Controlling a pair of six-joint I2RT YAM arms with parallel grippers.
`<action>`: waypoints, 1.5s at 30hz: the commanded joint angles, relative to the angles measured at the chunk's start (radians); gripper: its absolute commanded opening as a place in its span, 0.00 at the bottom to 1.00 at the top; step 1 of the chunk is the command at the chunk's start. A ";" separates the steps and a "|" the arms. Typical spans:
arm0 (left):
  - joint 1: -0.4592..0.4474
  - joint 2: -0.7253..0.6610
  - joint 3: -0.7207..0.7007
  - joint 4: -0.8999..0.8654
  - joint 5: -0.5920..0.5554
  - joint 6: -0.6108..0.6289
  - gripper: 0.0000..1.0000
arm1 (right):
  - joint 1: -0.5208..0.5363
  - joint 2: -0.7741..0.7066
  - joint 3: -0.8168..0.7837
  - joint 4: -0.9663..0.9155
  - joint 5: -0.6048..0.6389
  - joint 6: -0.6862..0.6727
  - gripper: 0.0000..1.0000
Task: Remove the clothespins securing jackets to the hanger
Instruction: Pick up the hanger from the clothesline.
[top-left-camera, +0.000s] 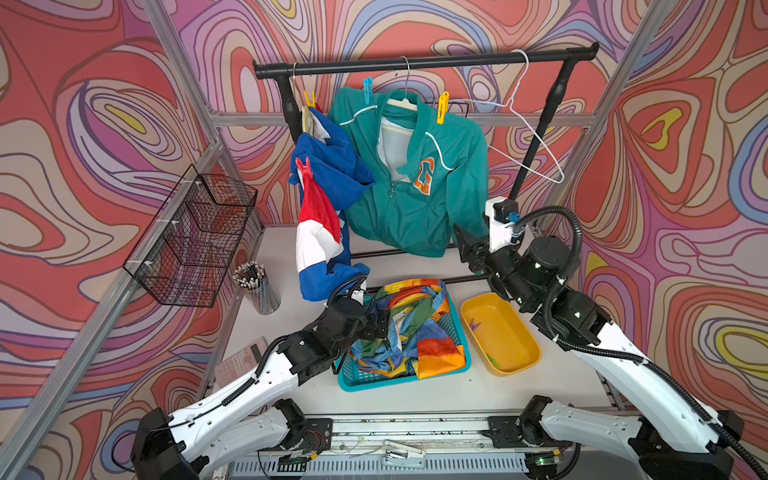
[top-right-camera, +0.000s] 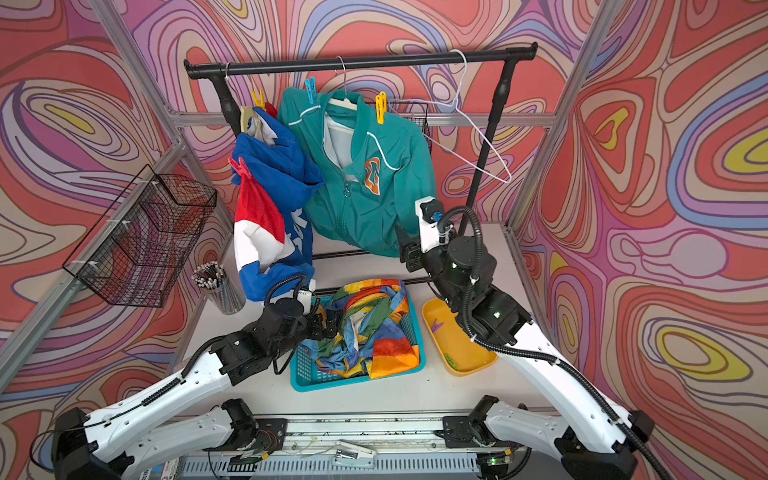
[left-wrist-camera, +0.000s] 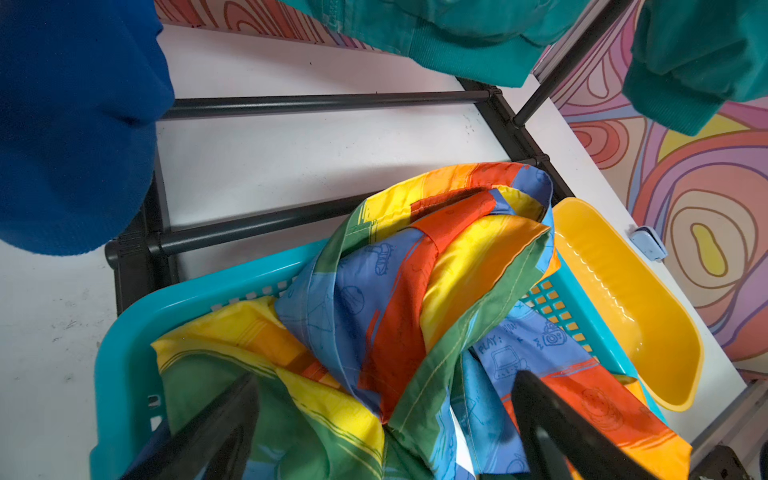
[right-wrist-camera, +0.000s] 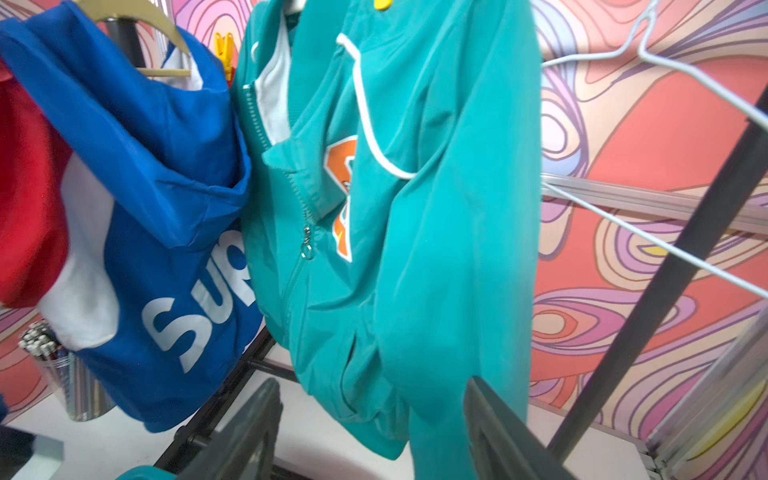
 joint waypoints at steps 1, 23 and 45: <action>-0.001 -0.016 -0.024 0.035 0.004 -0.012 1.00 | -0.042 0.034 0.080 -0.027 -0.095 -0.042 0.72; -0.002 -0.003 -0.041 0.025 0.002 -0.011 1.00 | -0.375 0.323 0.491 -0.022 -0.610 0.015 0.80; -0.001 0.014 -0.032 0.029 0.053 -0.024 1.00 | -0.392 0.509 0.692 -0.002 -0.790 0.094 0.58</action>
